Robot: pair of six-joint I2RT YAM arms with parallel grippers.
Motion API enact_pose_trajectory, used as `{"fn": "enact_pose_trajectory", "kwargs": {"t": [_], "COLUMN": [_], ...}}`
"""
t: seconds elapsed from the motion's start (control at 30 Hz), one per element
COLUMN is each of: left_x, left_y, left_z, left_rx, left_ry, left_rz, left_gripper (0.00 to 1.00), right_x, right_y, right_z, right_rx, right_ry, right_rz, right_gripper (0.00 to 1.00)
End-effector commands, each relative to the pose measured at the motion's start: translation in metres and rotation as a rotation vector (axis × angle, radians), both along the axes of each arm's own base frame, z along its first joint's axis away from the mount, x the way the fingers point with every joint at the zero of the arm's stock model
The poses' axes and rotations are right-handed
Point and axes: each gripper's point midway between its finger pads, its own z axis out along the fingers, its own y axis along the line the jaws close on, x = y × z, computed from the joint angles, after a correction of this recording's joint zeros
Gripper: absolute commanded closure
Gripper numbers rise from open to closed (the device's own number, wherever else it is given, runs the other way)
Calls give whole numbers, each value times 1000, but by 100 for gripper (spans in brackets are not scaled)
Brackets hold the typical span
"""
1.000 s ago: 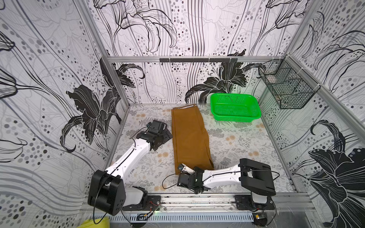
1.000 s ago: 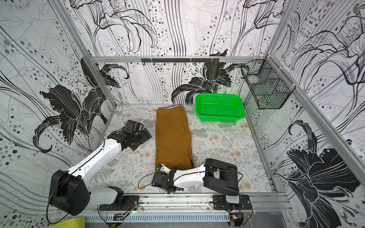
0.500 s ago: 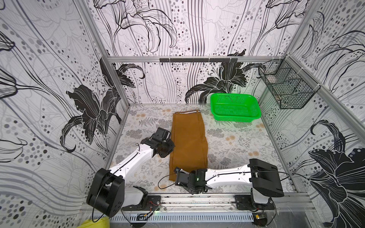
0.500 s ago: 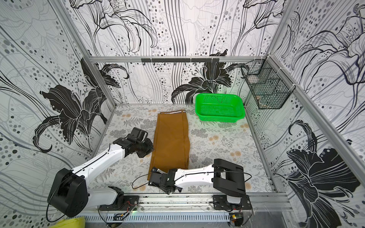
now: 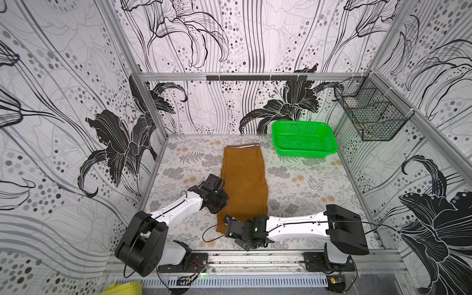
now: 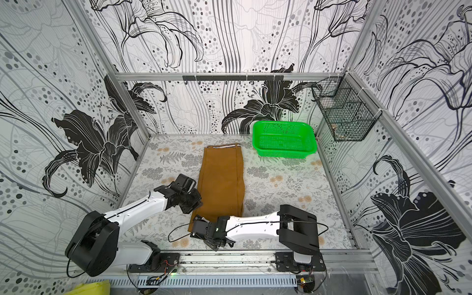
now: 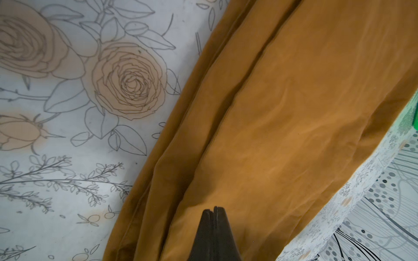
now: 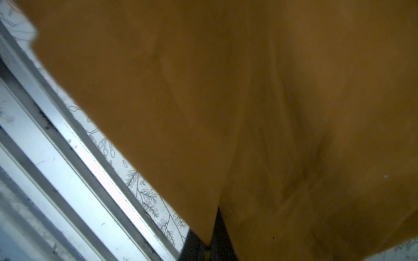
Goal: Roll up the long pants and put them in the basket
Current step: Roll the long pant at the center of the board.
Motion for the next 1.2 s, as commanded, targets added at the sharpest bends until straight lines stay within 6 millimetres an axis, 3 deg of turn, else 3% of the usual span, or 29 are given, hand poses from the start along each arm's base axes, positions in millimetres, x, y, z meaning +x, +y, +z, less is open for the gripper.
{"fn": "enact_pose_trajectory", "kwargs": {"t": [0.0,0.17,0.33,0.7,0.87,1.0,1.17], "left_x": [-5,-22,-29,-24,-23,-22,-20], "left_y": [15,29,26,18,17,17,16], "left_z": [-10,-32,-46,-46,-48,-48,-49], "left_rx": [103,213,220,223,220,224,228], "left_ry": [58,199,268,290,291,288,298], "left_rz": [37,38,5,-43,-40,-34,-39], "left_gripper": [100,100,100,100,100,100,100], "right_x": [5,30,61,116,137,143,142], "right_y": [7,-2,-4,16,2,-11,-12], "right_z": [31,38,38,28,8,-1,-6], "right_rx": [65,69,61,-20,-41,15,44], "right_ry": [4,6,-23,-148,-153,-110,-72], "right_rz": [10,-39,-61,4,-75,-155,-162], "right_gripper": [100,100,100,100,100,100,99]}}
